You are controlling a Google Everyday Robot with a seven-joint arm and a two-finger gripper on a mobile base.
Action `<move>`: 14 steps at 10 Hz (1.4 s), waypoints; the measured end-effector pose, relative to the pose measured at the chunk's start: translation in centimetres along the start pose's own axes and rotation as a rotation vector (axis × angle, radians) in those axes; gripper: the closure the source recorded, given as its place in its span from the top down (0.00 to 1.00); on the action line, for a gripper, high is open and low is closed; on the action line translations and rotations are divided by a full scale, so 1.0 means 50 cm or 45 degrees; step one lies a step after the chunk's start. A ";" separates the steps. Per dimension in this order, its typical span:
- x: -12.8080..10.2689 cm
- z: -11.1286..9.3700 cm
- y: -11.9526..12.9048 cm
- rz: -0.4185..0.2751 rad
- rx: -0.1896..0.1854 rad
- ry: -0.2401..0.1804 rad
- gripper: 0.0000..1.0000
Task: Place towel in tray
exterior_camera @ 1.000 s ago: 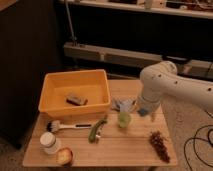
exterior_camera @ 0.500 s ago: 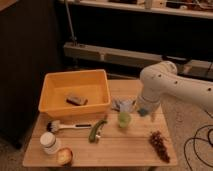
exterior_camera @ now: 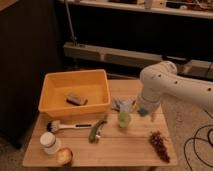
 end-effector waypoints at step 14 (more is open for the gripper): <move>-0.081 -0.020 0.121 -0.297 -0.236 -0.131 0.65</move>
